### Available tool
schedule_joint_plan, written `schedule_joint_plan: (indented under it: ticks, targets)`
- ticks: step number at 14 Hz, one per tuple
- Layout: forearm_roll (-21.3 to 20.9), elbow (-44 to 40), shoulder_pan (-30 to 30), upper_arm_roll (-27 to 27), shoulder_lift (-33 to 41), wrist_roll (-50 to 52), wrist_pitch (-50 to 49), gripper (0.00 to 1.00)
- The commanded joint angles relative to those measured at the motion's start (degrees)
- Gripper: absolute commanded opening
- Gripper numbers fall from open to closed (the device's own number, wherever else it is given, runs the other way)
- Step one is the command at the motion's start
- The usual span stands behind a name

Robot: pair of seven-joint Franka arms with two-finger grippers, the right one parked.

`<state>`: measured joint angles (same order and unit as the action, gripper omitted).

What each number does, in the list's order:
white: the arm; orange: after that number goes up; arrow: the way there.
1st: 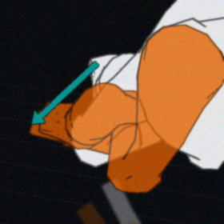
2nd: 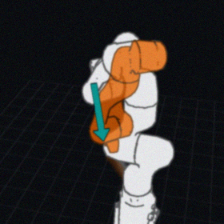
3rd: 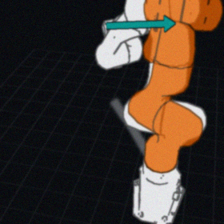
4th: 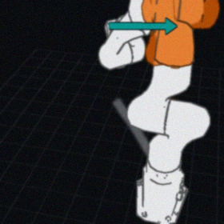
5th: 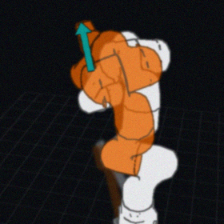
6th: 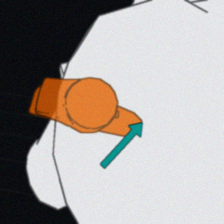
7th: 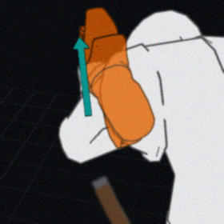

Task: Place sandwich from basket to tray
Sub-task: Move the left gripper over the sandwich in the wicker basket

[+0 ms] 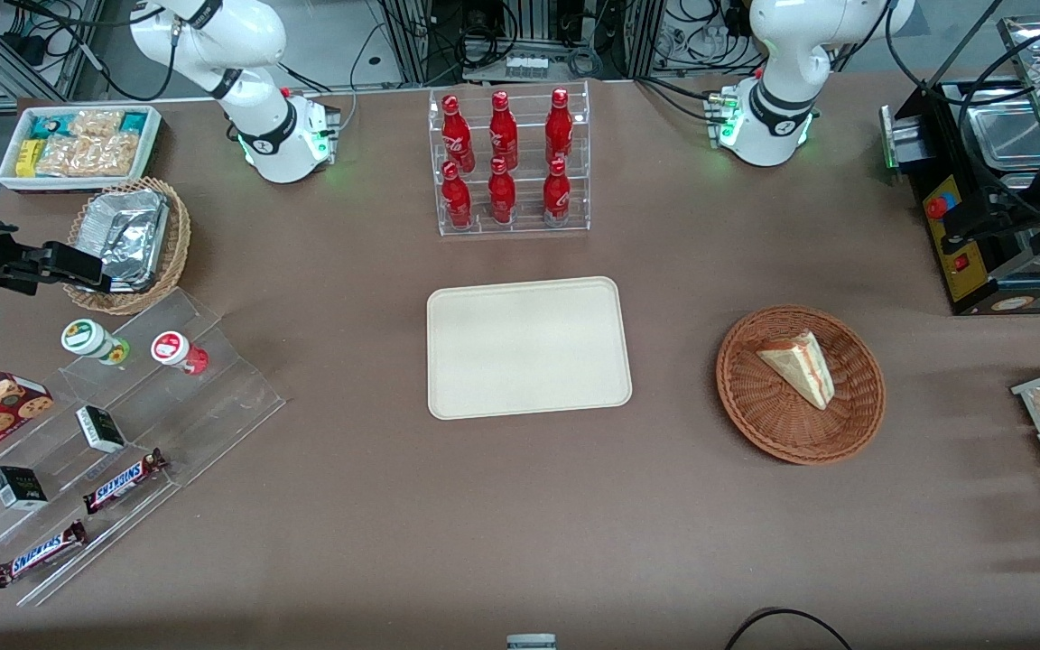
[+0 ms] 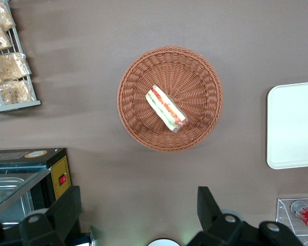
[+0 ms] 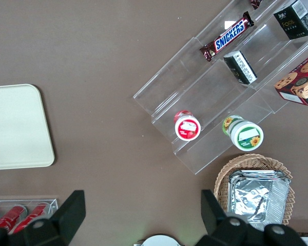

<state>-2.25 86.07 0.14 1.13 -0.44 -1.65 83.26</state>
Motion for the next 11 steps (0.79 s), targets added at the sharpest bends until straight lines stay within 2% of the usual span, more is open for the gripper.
schedule_joint_plan:
  ticks: [1,6,11]
  targets:
    - [0.1,-0.7,0.5,-0.6,-0.4,-0.7,0.7,1.0]
    - [0.4,-0.2,0.5,-0.6,-2.3,-0.1,1.6,1.0]
    - [0.7,13.5,1.7,0.2,-1.5,9.7,17.1,1.0]
